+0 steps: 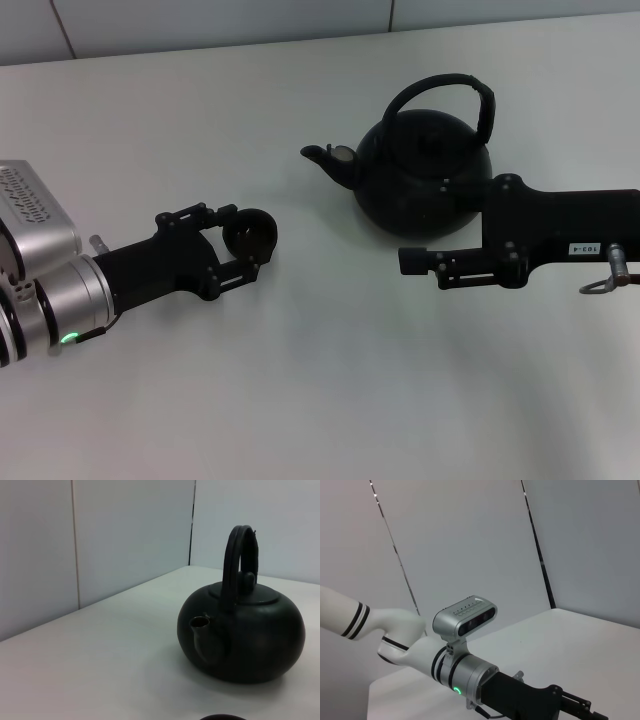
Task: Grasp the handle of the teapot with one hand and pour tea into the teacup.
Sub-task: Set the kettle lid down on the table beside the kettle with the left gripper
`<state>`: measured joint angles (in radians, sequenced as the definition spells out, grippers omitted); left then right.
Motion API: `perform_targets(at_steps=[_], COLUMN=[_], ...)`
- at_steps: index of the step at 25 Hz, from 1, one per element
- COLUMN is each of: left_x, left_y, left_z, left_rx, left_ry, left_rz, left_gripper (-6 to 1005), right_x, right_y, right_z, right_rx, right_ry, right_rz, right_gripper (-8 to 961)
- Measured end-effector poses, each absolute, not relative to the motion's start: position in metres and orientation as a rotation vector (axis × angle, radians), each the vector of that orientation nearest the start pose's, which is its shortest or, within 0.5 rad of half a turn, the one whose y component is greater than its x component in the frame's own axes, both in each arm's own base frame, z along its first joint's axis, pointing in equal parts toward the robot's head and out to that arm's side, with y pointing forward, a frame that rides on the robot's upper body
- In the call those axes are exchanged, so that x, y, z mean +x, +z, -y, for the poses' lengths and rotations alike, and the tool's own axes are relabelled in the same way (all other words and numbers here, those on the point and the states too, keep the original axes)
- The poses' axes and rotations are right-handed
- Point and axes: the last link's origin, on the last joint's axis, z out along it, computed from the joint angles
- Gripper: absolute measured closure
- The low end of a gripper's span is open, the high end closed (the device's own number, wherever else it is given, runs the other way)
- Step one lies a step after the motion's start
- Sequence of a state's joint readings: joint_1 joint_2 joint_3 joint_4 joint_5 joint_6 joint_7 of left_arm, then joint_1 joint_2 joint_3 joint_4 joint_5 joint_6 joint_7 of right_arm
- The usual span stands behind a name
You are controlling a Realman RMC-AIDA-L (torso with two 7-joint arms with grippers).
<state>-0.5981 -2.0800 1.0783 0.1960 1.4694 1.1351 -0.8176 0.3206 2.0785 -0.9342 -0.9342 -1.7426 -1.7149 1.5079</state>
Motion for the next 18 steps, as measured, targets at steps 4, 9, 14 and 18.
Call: perform_targets(at_steps=[4,9,14,18], left_x=[-0.2737,-0.2737,-0.2727,-0.2716], left_y=[-0.0853,-0.0853,-0.0855,-0.0855], left_z=[-0.3309,-0.3309,-0.3315,-0.3322], left_rx=[-2.602,-2.602,-2.607,-2.611], left_ry=[-0.579,-0.579,-0.582,-0.586], left_rz=[0.417,0.417,0.435,0.449], left_gripper=[314,314,314,314], right_x=[0.2463,0.2458,0.2455,0.2457], right_y=[0.0252,0.0251,0.0254,0.0262], right_z=[-0.2869,-0.2874,-0.2882,-0.2886], right_rx=[-2.798,-2.8,-2.798,-2.794], right_ry=[0.856,0.854,0.854,0.853], right_rz=[-0.552,-0.549,-0.547,-0.528], right_gripper=[215,216,216,217])
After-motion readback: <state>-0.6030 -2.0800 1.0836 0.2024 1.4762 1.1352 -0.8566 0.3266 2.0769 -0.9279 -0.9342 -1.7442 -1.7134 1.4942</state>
